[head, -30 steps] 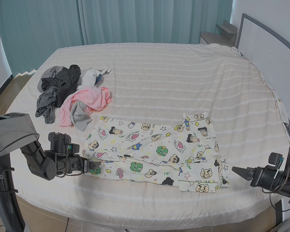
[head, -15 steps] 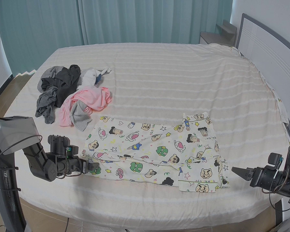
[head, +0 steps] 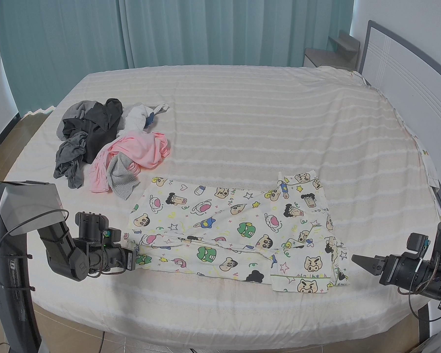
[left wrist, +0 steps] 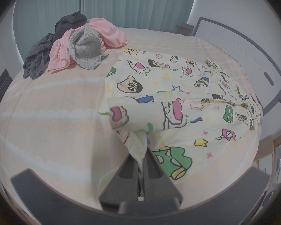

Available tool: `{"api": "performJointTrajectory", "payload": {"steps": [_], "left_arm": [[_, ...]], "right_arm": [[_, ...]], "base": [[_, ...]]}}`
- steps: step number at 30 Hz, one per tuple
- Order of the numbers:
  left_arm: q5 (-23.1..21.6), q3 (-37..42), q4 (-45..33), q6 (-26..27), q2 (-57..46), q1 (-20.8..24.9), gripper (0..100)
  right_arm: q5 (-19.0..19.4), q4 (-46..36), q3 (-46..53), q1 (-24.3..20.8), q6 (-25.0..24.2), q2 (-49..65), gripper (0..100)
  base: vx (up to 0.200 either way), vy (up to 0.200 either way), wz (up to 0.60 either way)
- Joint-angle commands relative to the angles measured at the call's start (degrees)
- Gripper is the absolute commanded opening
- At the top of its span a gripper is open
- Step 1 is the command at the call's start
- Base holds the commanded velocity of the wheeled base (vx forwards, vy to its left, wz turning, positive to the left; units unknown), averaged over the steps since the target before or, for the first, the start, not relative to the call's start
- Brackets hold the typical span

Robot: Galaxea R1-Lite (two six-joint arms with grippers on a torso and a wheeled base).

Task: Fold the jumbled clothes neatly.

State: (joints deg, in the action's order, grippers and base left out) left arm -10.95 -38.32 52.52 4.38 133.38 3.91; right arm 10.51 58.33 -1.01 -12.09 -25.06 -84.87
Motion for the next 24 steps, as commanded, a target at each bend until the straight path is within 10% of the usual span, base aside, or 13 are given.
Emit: {"api": "performJointTrajectory", "payload": {"steps": [1, 24], "left_arm": [[0.0, 1.4, 0.0, 0.1, -0.8, -0.2, 0], [-0.1, 9.0, -1.1, 0.9, -6.5, -1.5, 0]], "right_arm": [[0.0, 0.1, 1.0, 0.0, 0.0, -0.1, 100], [0.1, 0.1, 1.0, 0.4, 0.0, -0.6, 100]], "base": [[0.000, 0.000, 0.00], [0.000, 0.000, 0.00]]}}
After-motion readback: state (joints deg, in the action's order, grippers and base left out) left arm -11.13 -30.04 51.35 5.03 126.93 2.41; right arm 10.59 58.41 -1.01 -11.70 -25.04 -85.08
